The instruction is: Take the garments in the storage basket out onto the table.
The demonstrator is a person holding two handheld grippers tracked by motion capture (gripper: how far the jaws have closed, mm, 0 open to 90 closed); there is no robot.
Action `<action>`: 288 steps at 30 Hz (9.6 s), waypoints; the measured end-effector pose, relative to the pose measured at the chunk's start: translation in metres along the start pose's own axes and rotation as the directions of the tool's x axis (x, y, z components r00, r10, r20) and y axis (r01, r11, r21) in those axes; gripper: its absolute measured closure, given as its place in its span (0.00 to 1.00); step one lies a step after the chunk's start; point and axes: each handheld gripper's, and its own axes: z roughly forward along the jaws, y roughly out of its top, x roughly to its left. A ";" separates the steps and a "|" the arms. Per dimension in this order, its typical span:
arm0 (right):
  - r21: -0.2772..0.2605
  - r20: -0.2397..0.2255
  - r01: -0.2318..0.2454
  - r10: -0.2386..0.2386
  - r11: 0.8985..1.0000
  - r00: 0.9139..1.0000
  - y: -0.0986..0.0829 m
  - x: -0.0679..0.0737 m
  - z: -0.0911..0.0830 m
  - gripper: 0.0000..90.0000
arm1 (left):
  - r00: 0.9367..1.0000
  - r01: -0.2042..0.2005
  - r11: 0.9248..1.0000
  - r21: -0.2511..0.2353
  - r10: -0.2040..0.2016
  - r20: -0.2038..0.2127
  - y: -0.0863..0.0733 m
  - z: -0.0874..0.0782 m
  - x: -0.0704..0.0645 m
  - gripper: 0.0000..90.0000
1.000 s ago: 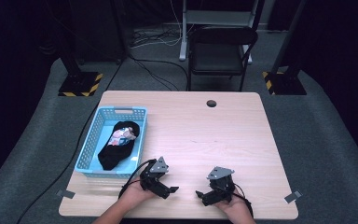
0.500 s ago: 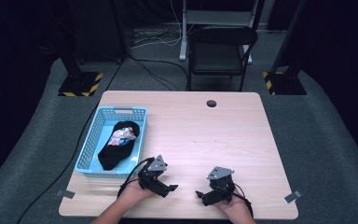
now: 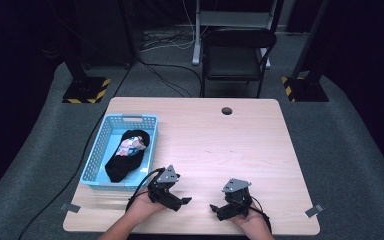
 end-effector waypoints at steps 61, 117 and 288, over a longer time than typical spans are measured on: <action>-0.001 0.000 -0.001 0.001 1.000 1.000 0.000 0.000 0.000 0.00 | 0.993 0.075 0.993 -0.091 -0.083 -0.084 0.005 -0.039 0.024 0.07; -0.001 -0.001 0.000 0.000 1.000 1.000 0.000 0.000 0.000 0.00 | 0.972 0.153 0.977 -0.147 -0.176 -0.156 0.000 -0.069 0.047 0.07; -0.001 -0.001 0.000 0.000 1.000 1.000 0.000 0.000 0.000 0.00 | 0.812 0.439 0.889 0.129 -0.332 -0.480 -0.032 -0.071 0.181 0.11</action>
